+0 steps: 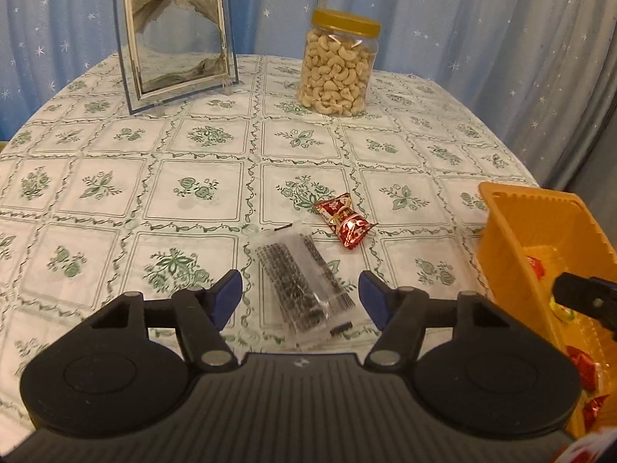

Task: Organize snacks
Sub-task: 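Grasp the clear dark-snack packet with the left tool while the right tool grasps the red-gold candy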

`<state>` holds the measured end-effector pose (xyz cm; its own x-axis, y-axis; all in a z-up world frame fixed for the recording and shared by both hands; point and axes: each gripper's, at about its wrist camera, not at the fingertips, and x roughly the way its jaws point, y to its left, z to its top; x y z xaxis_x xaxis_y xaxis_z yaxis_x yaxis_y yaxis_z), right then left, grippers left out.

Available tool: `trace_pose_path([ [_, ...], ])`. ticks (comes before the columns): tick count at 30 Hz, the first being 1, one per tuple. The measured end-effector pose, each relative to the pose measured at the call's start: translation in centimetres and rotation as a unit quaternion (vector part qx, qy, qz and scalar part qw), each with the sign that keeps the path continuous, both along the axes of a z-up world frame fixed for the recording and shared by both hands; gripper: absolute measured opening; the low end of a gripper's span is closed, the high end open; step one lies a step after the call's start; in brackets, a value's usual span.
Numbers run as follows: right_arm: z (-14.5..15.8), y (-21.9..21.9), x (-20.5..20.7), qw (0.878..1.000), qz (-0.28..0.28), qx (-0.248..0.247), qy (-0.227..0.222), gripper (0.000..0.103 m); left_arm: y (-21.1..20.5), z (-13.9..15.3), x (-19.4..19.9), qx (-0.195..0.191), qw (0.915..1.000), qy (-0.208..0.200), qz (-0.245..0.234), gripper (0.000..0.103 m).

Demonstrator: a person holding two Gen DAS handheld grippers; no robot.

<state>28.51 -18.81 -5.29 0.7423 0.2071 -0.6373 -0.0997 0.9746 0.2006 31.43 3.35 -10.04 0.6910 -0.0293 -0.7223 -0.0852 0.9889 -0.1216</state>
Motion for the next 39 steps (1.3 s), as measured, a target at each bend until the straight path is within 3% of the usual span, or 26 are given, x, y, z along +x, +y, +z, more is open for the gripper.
trace_pose_path([
  [15,-0.2,1.1,0.1,1.000,0.007,-0.007,0.000,0.055,0.0,-1.1,1.5,0.026,0.9991,0.012,-0.031,0.036],
  [21,0.2,2.0,-0.2,0.999,0.027,-0.007,-0.023,0.055,0.9,-0.7,0.5,0.055,0.9967,0.014,-0.057,0.034],
  [31,0.3,7.4,0.7,0.991,0.119,-0.026,-0.055,0.055,6.2,0.5,-1.5,0.090,0.9930,0.016,-0.075,0.033],
  [39,-1.7,11.6,4.8,0.987,0.149,-0.042,-0.036,0.053,9.2,-0.5,-1.6,0.045,0.9971,0.015,-0.060,0.033],
])
